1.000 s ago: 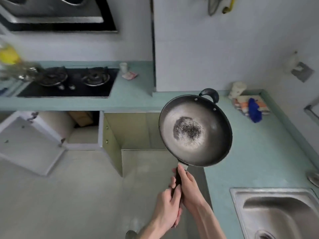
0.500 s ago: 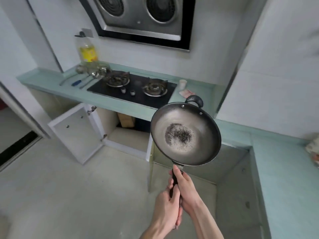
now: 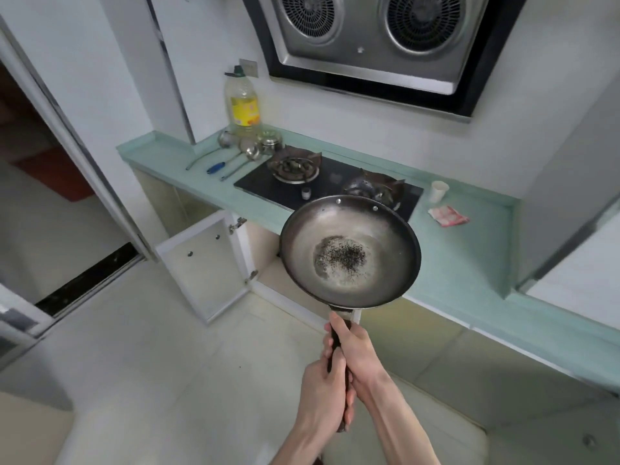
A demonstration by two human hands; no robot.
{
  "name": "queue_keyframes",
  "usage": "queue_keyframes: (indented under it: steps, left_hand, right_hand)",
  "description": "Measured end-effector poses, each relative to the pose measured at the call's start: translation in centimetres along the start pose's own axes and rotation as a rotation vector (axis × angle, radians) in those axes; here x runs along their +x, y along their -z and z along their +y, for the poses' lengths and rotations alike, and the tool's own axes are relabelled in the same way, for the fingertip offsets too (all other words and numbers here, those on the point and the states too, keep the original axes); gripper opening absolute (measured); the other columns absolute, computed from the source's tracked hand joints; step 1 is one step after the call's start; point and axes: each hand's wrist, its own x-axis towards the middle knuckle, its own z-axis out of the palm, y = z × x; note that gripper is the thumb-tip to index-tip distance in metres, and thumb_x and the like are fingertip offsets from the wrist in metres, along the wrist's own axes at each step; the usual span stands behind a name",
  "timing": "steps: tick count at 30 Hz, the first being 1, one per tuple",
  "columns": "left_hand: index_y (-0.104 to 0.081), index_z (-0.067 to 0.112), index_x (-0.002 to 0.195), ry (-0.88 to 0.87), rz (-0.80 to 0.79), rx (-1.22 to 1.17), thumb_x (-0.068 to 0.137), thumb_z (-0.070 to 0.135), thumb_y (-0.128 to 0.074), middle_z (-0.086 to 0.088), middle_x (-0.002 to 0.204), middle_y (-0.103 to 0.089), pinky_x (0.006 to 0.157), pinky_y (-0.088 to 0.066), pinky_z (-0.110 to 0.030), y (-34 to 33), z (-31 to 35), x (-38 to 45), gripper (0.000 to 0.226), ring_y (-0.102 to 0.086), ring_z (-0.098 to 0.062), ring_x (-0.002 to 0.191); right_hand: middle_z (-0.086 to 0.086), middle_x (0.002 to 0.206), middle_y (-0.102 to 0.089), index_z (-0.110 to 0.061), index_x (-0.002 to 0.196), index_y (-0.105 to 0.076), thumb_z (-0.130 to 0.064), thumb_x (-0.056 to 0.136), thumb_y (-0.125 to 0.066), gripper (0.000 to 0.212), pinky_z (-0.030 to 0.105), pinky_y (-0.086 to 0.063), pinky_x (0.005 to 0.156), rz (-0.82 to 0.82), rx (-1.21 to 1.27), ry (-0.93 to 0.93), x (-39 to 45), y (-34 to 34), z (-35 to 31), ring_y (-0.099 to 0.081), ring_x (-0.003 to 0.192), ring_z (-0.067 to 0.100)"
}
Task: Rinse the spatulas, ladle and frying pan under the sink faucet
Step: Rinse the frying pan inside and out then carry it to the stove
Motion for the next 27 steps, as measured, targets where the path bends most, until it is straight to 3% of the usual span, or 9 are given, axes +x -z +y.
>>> queue_keyframes:
  steps: [10, 17, 23, 27]
  left_hand:
    - [-0.045, 0.015, 0.056, 0.027, 0.098, -0.043, 0.107, 0.042, -0.04, -0.014, 0.053, -0.046, 0.039, -0.03, -0.024, 6.3, 7.6, 12.0, 0.058, -0.043, -0.023, 0.036]
    - [-0.044, 0.011, 0.066, 0.043, 0.143, -0.065, 0.106, 0.04, -0.041, -0.011, 0.054, -0.045, 0.041, -0.029, -0.023, 11.0, 11.6, 18.4, 0.049, -0.041, -0.022, 0.037]
    - [-0.045, 0.01, 0.07, 0.039, 0.108, -0.036, 0.107, 0.037, -0.039, -0.01, 0.055, -0.044, 0.04, -0.028, -0.022, 17.0, 14.3, 24.9, 0.046, -0.04, -0.021, 0.037]
    - [-0.047, 0.01, 0.069, 0.011, 0.047, 0.003, 0.107, 0.038, -0.039, -0.011, 0.055, -0.045, 0.041, -0.029, -0.025, 22.1, 16.6, 30.1, 0.047, -0.042, -0.022, 0.039]
  right_hand:
    - [0.007, 0.062, -0.054, -0.008, 0.09, -0.051, -0.031, 0.106, -0.055, 0.029, 0.029, -0.045, 0.05, -0.108, -0.117, 0.02, 12.3, -8.1, -7.0, -0.053, 0.05, 0.019]
    - [0.006, 0.064, -0.055, -0.009, 0.085, -0.05, -0.031, 0.105, -0.054, 0.03, 0.031, -0.047, 0.055, -0.188, -0.179, 0.003, 19.2, -13.7, -10.5, -0.053, 0.053, 0.019]
    - [0.003, 0.063, -0.055, -0.01, 0.082, -0.051, -0.034, 0.103, -0.056, 0.032, 0.033, -0.047, 0.063, -0.163, -0.217, 0.006, 25.3, -19.6, -12.9, -0.054, 0.054, 0.015]
    - [0.004, 0.061, -0.054, -0.008, 0.08, -0.053, -0.033, 0.106, -0.053, 0.036, 0.026, -0.049, 0.057, -0.11, -0.209, 0.03, 29.9, -24.4, -14.6, -0.053, 0.054, 0.015]
